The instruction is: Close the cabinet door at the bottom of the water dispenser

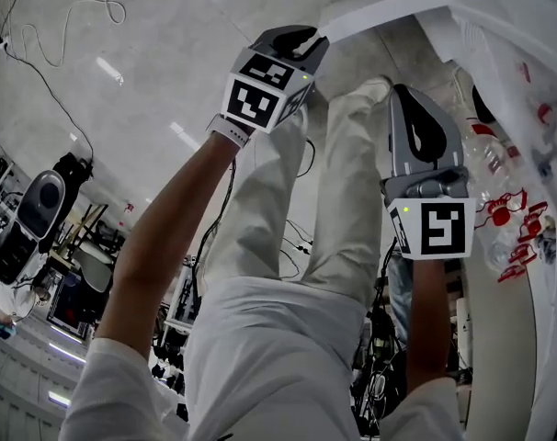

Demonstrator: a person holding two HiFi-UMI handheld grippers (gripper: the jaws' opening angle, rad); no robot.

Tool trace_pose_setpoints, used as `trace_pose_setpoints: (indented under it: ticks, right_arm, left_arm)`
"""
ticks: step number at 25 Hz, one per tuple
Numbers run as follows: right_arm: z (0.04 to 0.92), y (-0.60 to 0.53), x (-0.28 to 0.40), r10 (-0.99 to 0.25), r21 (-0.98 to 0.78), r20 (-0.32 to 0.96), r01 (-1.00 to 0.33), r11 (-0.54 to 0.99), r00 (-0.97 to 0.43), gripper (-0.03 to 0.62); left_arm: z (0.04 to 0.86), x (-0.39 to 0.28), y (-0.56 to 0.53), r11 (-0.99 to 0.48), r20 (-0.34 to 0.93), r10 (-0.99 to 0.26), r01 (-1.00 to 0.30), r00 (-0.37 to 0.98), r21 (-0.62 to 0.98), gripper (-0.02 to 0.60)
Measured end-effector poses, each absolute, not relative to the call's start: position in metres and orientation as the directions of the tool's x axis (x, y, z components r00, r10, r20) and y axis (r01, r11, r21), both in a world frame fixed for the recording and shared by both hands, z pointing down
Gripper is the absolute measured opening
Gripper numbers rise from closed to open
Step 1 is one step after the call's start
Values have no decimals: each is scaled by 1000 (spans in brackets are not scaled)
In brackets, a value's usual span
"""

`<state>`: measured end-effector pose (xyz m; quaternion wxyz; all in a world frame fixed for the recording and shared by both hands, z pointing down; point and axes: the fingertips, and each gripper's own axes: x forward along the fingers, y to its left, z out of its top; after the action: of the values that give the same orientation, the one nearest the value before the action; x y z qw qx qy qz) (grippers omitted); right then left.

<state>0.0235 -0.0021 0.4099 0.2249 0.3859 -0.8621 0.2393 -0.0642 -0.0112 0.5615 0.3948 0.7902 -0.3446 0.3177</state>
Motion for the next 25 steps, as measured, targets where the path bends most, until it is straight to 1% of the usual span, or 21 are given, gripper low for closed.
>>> trace_pose_setpoints:
  ticks: [5, 16, 25]
  right_arm:
    - [420, -1, 27, -563, -251, 574, -782, 570, -595, 11]
    - [449, 5, 36, -567, -261, 599, -807, 529, -565, 11]
    - [454, 3, 33, -559, -275, 601, -805, 525, -570, 11]
  left_arm:
    - [588, -63, -8, -458, 788, -252, -787, 561, 413, 87]
    - [620, -59, -15, -470, 800, -242, -788, 549, 399, 87]
    - [645, -57, -18, -457, 814, -220, -794, 537, 400, 87]
